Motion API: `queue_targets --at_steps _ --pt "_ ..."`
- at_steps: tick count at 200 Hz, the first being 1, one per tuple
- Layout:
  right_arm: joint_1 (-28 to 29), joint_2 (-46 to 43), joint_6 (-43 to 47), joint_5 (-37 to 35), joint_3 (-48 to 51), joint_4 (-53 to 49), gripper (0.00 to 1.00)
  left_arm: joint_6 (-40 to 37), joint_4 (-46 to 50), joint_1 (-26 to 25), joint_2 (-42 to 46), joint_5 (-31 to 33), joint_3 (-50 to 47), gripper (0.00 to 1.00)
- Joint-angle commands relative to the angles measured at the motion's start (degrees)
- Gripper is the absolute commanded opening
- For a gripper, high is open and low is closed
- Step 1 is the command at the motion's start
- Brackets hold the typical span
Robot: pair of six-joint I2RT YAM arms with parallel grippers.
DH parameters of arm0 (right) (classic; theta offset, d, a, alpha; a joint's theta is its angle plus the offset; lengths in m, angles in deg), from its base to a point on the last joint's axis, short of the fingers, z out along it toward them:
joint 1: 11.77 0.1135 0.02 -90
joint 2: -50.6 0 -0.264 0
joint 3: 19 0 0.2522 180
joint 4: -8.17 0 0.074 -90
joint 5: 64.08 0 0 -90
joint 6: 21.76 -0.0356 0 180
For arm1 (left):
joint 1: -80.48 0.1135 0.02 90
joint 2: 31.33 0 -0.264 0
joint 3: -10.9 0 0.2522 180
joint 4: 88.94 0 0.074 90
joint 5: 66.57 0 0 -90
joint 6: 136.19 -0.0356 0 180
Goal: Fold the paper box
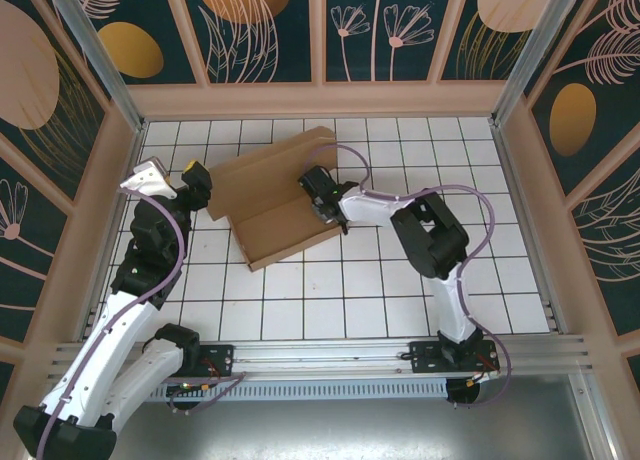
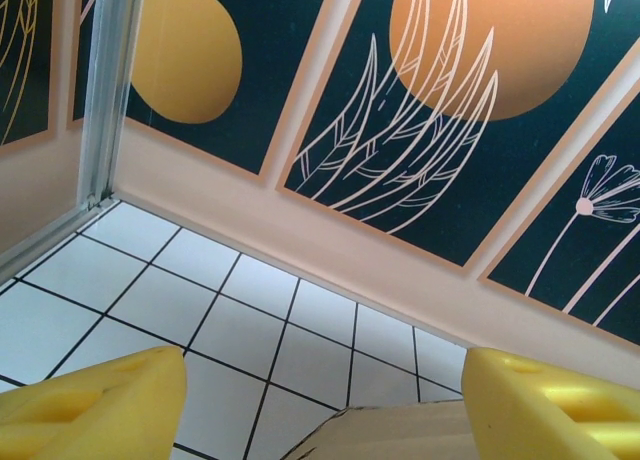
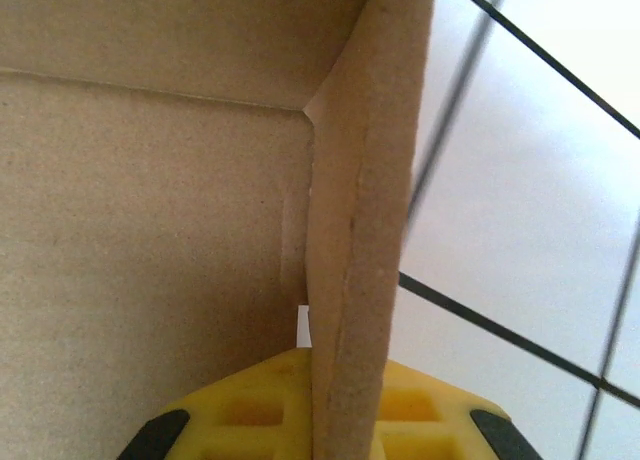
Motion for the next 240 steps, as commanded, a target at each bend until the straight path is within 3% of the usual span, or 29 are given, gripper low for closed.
queue_targets --at_steps 1,21,47,60,82,94,103,123,133,147,154,170,183,194,219,230,240 --pt "-3.7 -5.8 -5.4 -2.7 5.1 0.6 0.13 -1.2 -2.6 -0.4 0.1 0.3 -0.9 0.73" --pt "-6.0 -10.5 -10.8 2.6 11.6 2.0 0.19 -1.7 -6.4 -0.5 -0.5 -4.5 -3.0 0.78" --pt "-8.0 -20.4 -13.0 9.8 22.6 10.2 0.53 -2.8 -11.3 -0.6 -3.1 -16.8 -5.1 0.81" --pt "-9.3 -26.1 -13.1 14.7 26.1 14.6 0.61 -3.1 -14.9 -0.6 -4.4 -22.1 -6.8 0.82" --pt "-10.5 -35.7 -11.7 17.8 30.2 20.8 0.63 -4.4 -19.6 -0.6 -7.0 -28.9 -8.3 0.79" --pt "-10.9 -41.1 -11.3 18.1 33.7 26.1 0.62 -5.1 -18.1 -0.6 -9.1 -27.6 -6.6 0.78" --pt "-14.1 -44.3 -9.0 22.6 37.5 32.4 0.62 -5.9 -15.4 -0.6 -10.9 -25.8 -4.4 0.78" --pt "-15.9 -48.7 1.5 24.2 43.6 43.8 0.57 -10.4 -12.7 -0.6 -13.8 -27.3 -2.2 0.81" --pt "-16.2 -48.6 6.3 24.2 42.0 44.0 0.59 -10.5 -15.0 -0.6 -14.4 -28.2 -4.4 0.80" --pt "-19.5 -47.7 8.7 33.4 40.4 44.7 0.60 -12.7 -23.4 -0.5 -13.3 -32.5 -10.0 0.72" --pt "-22.2 -47.0 8.6 38.1 41.2 49.0 0.60 -15.0 -28.4 -0.5 -12.5 -32.8 -12.9 0.69" --pt "-28.3 -43.9 8.5 48.6 43.7 60.9 0.61 -19.1 -35.0 0.6 -13.7 -27.9 -15.8 0.75" --pt "-31.4 -40.9 11.4 53.7 46.3 70.7 0.63 -22.0 -37.2 3.8 -17.2 -33.2 -16.3 0.76" --pt "-34.8 -37.9 12.7 60.6 47.9 79.3 0.64 -26.0 -38.5 4.7 -20.8 -33.7 -16.2 0.78" --pt "-40.0 -31.6 12.0 68.6 44.4 80.2 0.66 -29.8 -49.6 8.4 -25.8 -38.4 -19.3 0.78" --pt "-41.4 -29.4 11.3 71.8 42.8 79.6 0.71 -28.9 -54.7 10.6 -27.5 -44.1 -20.5 0.78" --pt "-42.0 -27.7 12.1 72.8 42.3 79.7 0.73 -29.8 -53.6 11.3 -29.3 -48.3 -19.1 0.77"
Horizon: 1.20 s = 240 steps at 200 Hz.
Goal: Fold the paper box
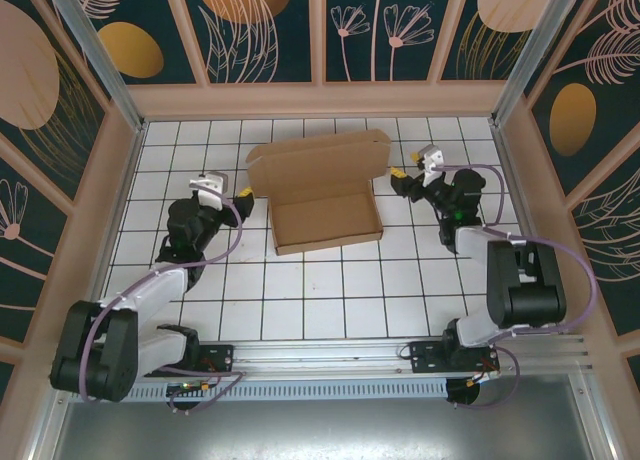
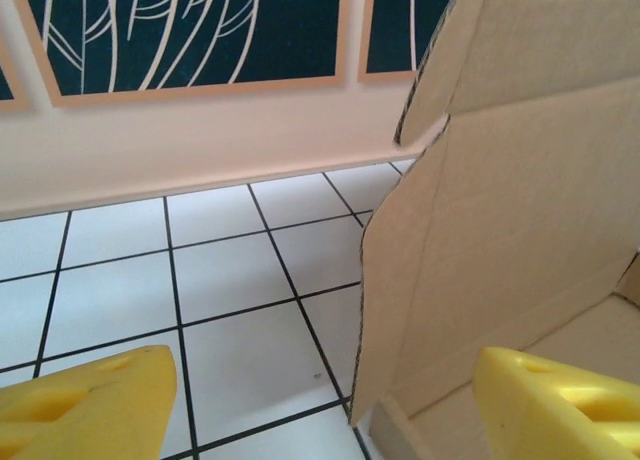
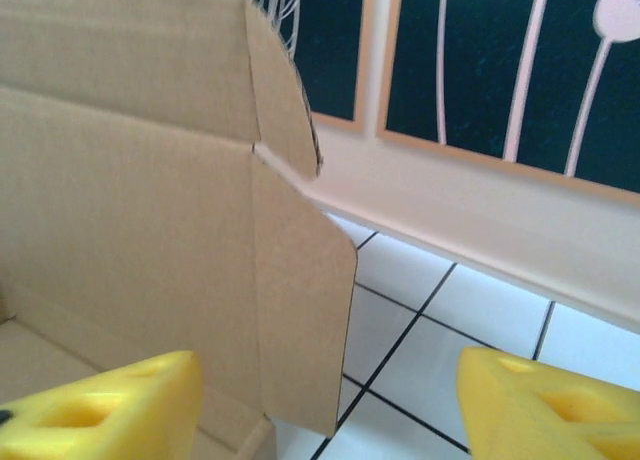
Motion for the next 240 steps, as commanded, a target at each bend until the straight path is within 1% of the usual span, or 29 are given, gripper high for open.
queue_targets --at_steps 1,17,48,69,93,115,134,156,171,182,197,204,217,240 --pt "-1.8 3.1 2.0 11.2 -3.3 8.0 0.73 -4.5 -11.2 2.5 -2.7 -11.3 0.2 0.77" --pt "-2.3 6.1 2.6 13.2 -4.8 7.1 0.73 -6.0 -10.7 2.7 -5.7 -14.7 2.1 0.77" --pt "-2.4 11.1 2.7 13.6 -8.2 6.8 0.71 -8.8 -11.7 3.2 -9.7 -14.9 4.5 0.78" --pt "-2.3 14.0 2.8 13.9 -11.3 5.3 0.69 -9.4 -10.6 3.6 -11.9 -15.7 6.9 0.77" --pt "-1.0 17.1 3.6 14.8 -15.3 2.9 0.67 -9.9 -9.1 3.6 -14.0 -17.5 9.3 0.74" --pt "0.8 19.4 6.5 15.0 -19.4 -2.5 0.64 -10.9 -7.0 3.6 -15.7 -18.8 11.4 0.69" --pt "1.3 20.7 6.7 15.6 -21.2 -4.6 0.56 -11.3 -5.1 3.6 -16.7 -19.7 13.1 0.61" --pt "1.3 21.2 8.8 16.4 -22.6 -8.9 0.43 -13.9 0.9 3.6 -18.1 -21.9 16.0 0.53" --pt "1.5 21.3 10.3 16.8 -23.2 -11.5 0.36 -14.7 2.1 3.6 -19.1 -22.4 16.7 0.49" --pt "1.9 21.5 10.5 17.2 -23.4 -12.2 0.31 -14.9 2.1 3.7 -19.6 -22.5 17.1 0.47" --pt "2.4 21.7 11.3 16.8 -23.9 -13.4 0.23 -14.8 2.9 3.6 -20.5 -22.9 18.2 0.44" --pt "2.6 21.7 11.2 16.6 -23.7 -13.4 0.21 -14.8 3.7 3.6 -21.1 -23.1 18.9 0.42" --pt "2.7 21.4 10.9 16.5 -23.6 -13.2 0.16 -14.8 4.7 3.6 -22.0 -23.2 19.8 0.36" --pt "3.4 20.5 11.1 15.9 -23.1 -14.1 0.05 -13.6 5.1 3.6 -23.3 -23.3 20.9 0.21"
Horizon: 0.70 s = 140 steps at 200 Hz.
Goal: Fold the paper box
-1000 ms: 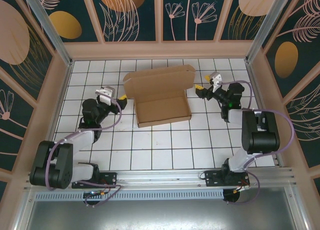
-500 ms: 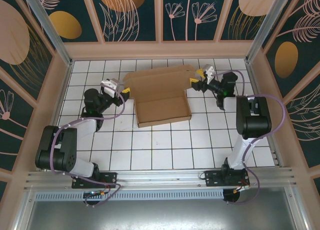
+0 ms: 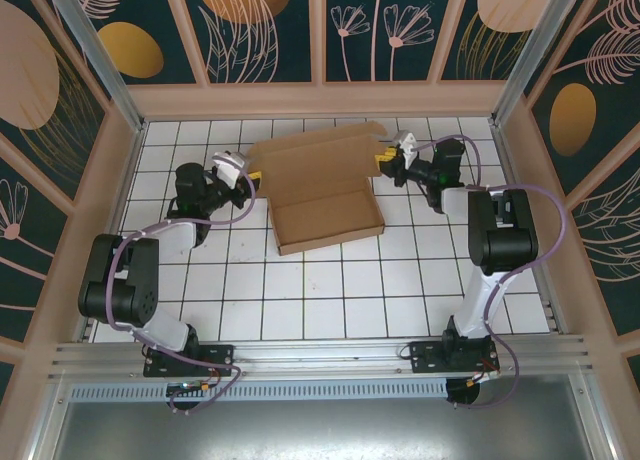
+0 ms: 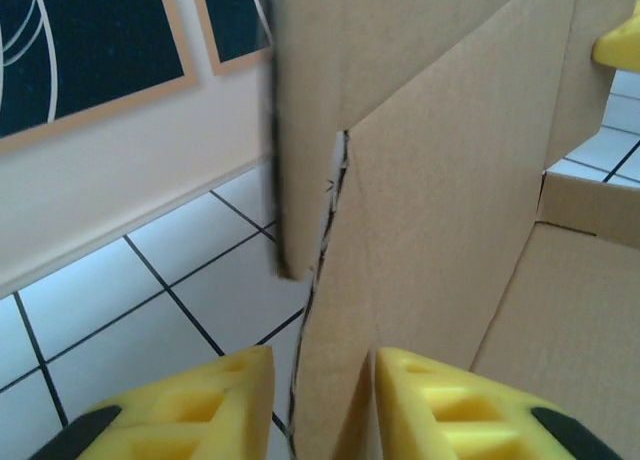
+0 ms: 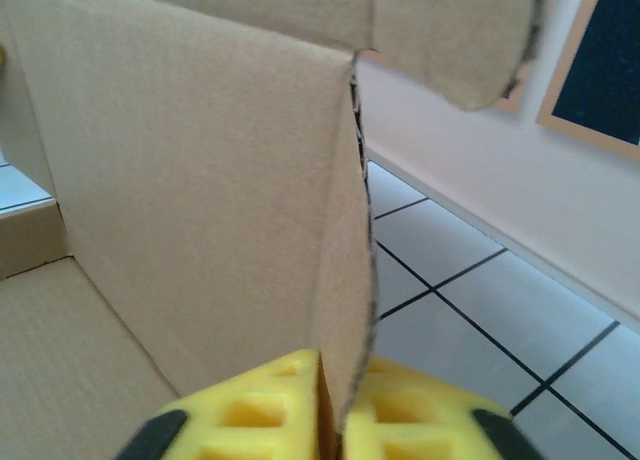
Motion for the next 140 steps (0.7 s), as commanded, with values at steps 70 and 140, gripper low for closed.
queue_targets --at_steps 70,140 --pt "8.7 -9.9 0.1 -20.6 9.8 2.7 0.00 8.0 -4.4 -1.8 2.8 11.8 -1.1 0.03" --pt "24.6 -14.2 -13.4 -62.1 14.9 7.3 0.00 26.9 -5.1 -10.3 4.9 33.8 -2.5 0.04"
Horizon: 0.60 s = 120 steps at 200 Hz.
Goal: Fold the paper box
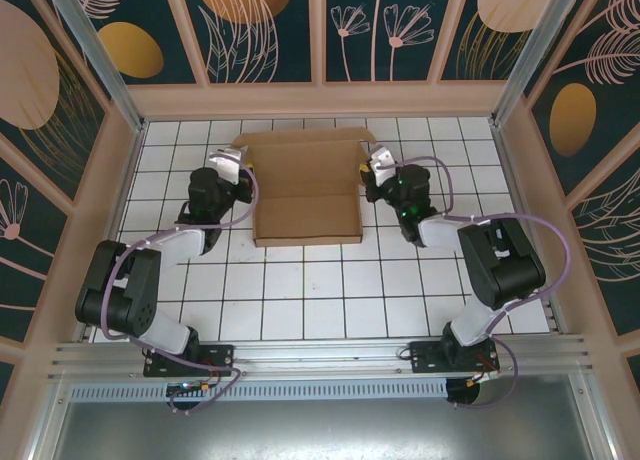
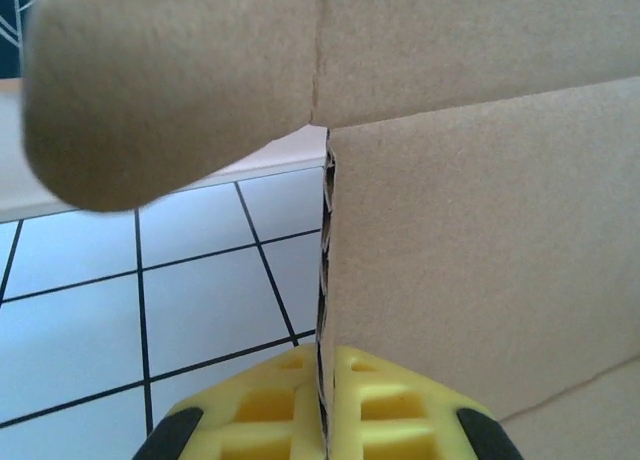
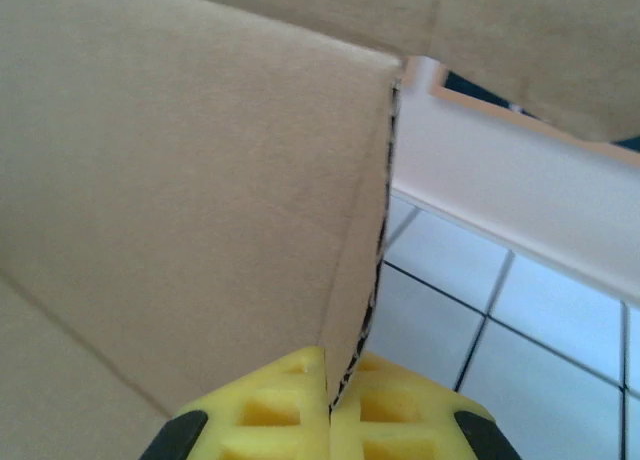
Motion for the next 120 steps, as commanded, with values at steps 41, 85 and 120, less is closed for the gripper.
queue_targets --at_steps 41,85,120 --pt "15.1 3.4 -10.1 -34.6 -5.1 1.1 0.00 16.5 -3.4 -6.4 1.9 11.9 1.0 0.08" --pt "20.7 8.5 -11.0 -43.8 -10.6 1.7 0.00 18.0 -4.3 -10.3 0.4 17.0 1.8 0.13" --pt "21.2 9.1 -11.0 -47.1 -11.5 1.1 0.00 18.7 -4.7 -10.7 1.6 19.0 1.2 0.14"
